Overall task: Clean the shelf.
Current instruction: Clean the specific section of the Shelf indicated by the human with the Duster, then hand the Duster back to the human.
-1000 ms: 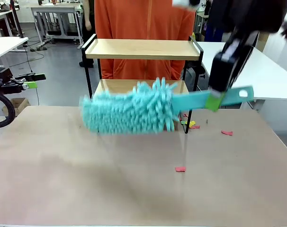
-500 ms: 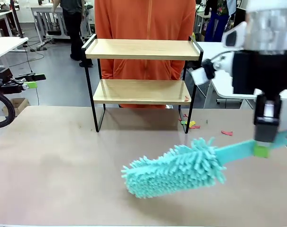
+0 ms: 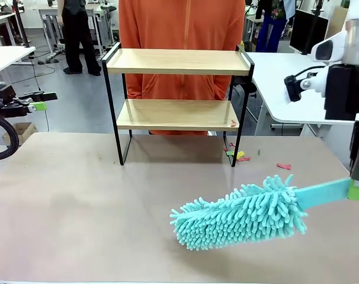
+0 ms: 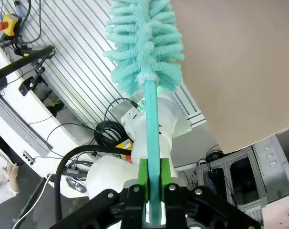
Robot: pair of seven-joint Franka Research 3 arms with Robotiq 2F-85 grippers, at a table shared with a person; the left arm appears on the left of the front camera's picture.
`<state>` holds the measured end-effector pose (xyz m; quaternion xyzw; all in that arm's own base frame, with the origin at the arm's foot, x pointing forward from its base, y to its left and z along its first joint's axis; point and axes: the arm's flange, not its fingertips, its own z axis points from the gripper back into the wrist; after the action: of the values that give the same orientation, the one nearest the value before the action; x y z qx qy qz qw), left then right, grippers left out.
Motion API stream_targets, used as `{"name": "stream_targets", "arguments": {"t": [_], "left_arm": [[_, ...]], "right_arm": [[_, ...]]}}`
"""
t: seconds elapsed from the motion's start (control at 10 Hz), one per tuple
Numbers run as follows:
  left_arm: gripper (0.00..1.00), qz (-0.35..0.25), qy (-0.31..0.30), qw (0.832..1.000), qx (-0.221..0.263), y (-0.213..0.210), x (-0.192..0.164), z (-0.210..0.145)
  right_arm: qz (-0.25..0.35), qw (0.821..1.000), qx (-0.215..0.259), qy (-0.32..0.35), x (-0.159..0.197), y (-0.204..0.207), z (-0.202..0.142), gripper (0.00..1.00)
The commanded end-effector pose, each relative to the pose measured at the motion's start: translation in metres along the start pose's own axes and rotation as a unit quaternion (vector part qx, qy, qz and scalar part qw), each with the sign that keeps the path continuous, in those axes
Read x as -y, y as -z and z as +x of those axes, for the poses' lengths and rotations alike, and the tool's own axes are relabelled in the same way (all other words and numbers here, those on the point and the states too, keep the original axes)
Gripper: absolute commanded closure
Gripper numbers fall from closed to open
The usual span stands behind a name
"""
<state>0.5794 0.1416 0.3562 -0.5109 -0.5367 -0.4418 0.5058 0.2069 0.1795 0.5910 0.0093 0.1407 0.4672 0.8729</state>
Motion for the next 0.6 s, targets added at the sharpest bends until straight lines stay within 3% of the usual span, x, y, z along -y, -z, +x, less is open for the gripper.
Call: {"name": "stream_targets", "arguments": {"t": [0.0, 0.5], "left_arm": [[0.00, 0.000, 0.003, 1.000, -0.005, 0.0011, 0.0033, 0.0030], [0.00, 0.000, 0.003, 1.000, -0.005, 0.0011, 0.0033, 0.0030]], "right_arm": [[0.000, 1.000, -0.005, -0.005, -0.0034, 0.0023, 0.0058, 0.87], [0.000, 1.000, -0.005, -0.005, -0.0034, 0.0023, 0.0058, 0.87]]}}
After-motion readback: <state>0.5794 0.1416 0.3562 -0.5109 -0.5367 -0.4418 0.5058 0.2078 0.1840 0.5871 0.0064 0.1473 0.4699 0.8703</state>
